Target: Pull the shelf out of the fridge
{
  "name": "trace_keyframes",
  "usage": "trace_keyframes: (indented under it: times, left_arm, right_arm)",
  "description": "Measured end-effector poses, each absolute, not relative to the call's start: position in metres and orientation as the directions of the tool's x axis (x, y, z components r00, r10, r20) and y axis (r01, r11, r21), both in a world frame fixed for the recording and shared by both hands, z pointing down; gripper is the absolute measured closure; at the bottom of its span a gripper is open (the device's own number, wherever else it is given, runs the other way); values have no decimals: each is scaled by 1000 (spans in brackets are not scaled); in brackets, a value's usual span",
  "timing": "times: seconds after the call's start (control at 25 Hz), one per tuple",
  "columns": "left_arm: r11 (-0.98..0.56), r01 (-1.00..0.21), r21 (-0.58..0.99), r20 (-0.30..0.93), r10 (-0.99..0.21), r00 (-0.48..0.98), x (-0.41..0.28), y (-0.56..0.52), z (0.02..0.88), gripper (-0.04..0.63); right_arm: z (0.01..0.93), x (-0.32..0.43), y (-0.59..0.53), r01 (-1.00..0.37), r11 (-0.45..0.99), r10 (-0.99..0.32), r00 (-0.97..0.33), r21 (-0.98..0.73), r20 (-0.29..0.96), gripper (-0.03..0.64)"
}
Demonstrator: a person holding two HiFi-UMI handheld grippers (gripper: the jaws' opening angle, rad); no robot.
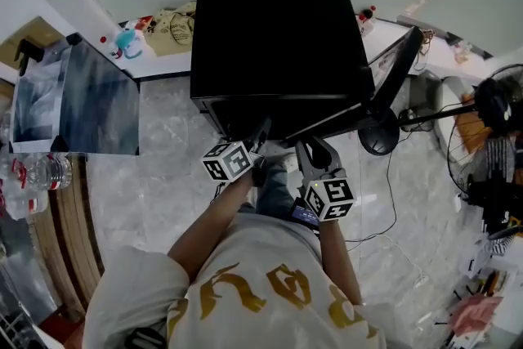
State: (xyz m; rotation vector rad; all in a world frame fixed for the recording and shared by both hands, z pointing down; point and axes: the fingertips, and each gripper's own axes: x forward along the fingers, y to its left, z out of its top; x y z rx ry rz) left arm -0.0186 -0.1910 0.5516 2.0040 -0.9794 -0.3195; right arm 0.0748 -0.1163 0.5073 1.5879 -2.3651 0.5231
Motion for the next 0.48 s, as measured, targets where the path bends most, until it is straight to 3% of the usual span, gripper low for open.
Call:
trace_keyframes:
  times: [0.48]
  left_arm:
    - [-215,-335,917,-21,-866,499,-23,-244,554,459]
  right_arm:
    - [518,76,-145,-864,448,-770,-503,-230,392,512]
